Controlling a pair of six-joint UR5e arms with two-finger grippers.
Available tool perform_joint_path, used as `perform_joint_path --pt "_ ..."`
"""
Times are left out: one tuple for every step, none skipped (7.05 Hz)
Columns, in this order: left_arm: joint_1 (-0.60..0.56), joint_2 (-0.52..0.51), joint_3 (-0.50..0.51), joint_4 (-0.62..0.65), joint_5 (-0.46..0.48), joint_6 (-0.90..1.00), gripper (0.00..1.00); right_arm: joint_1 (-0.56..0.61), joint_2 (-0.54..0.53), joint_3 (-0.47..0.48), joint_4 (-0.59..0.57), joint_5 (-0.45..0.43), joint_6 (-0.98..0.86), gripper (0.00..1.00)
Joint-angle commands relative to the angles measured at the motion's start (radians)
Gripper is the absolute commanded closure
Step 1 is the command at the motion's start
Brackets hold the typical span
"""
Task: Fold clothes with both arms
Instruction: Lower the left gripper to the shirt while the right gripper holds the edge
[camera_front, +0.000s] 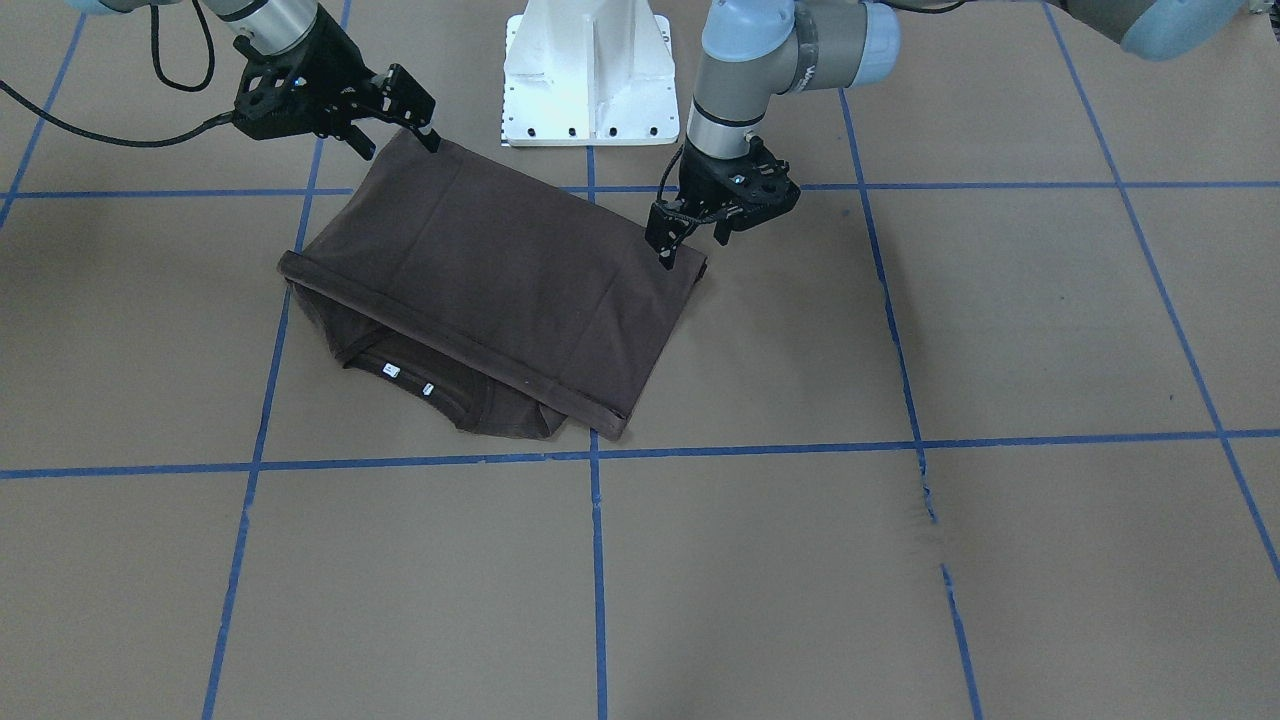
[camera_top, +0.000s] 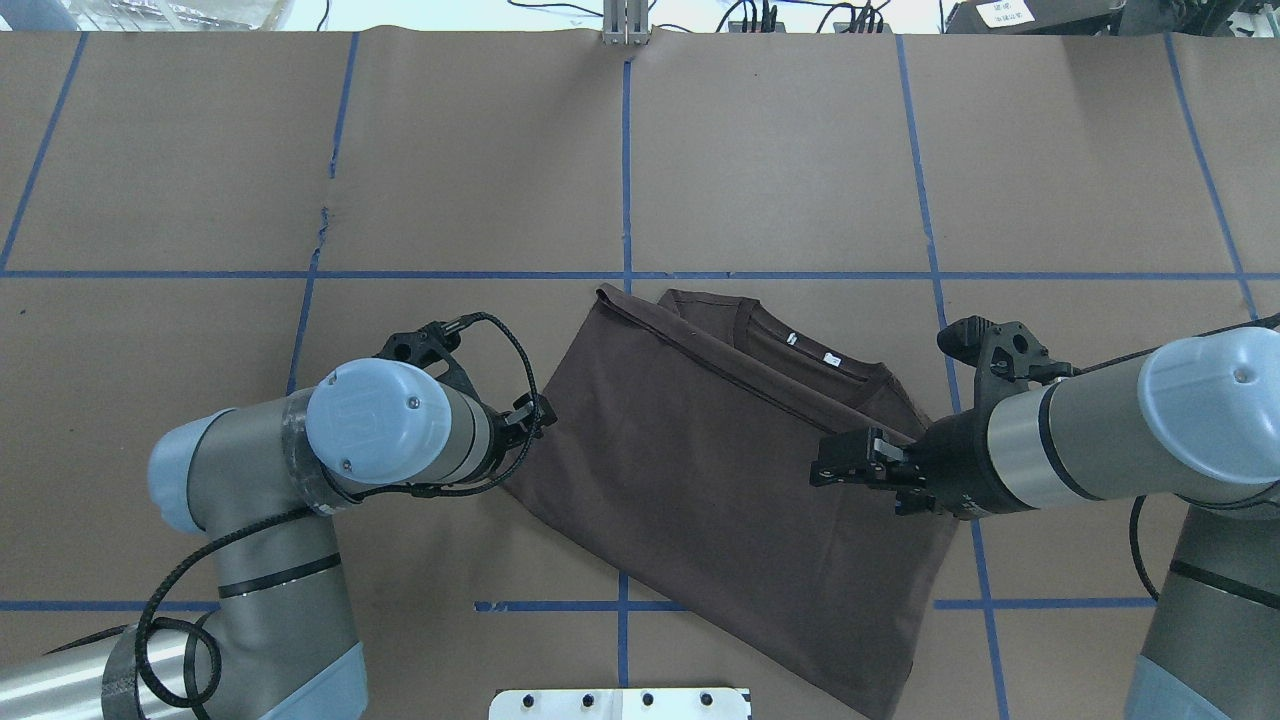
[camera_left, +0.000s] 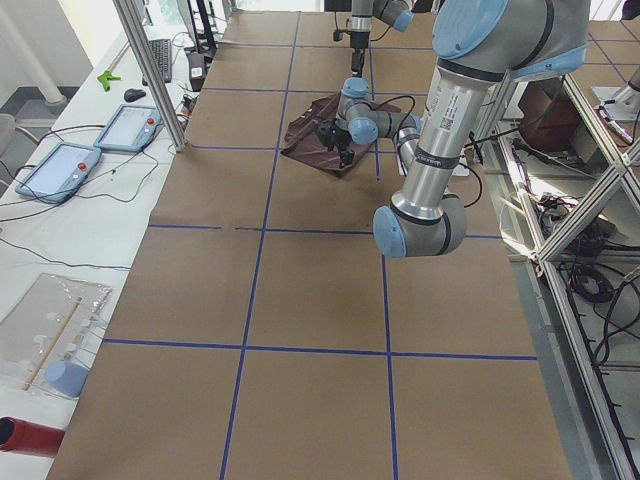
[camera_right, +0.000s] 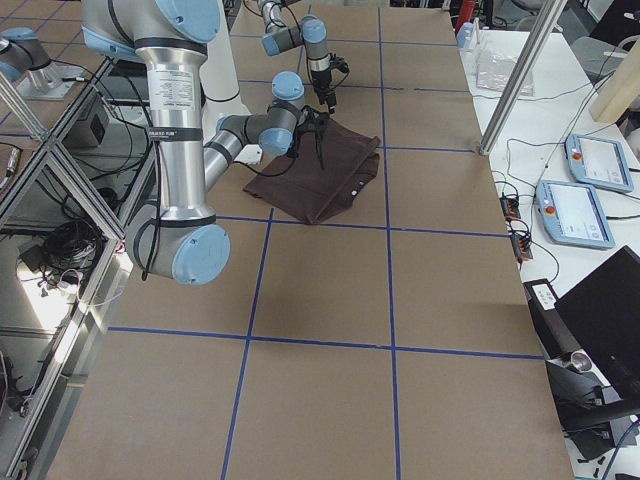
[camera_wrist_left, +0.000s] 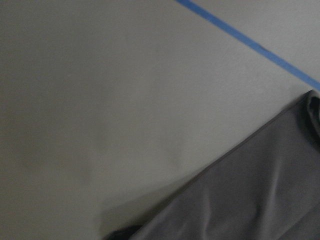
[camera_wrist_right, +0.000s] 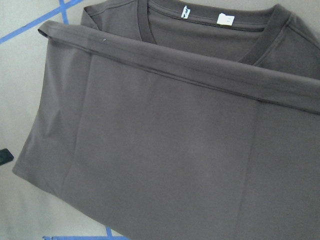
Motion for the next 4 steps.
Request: perform_joint_path --pt "0.056 -0.001 0.029 -0.003 0.004 -0.027 0.09 0.003 0.008 -0.016 0.0 -0.006 0.0 0.0" --pt "0.055 -0.002 0.049 -0.029 0.004 -0.029 0.09 0.004 0.027 -0.036 0.0 -0.003 0.0 0.0" --pt "0.055 -0.002 0.054 -0.049 0.006 -0.031 0.15 0.006 0.043 -0.039 0.0 -0.001 0.0 0.0" --pt "0.055 0.001 0.055 -0.051 0.015 -0.028 0.37 0.017 0.045 -0.038 -0.001 0.005 -0.002 0.0"
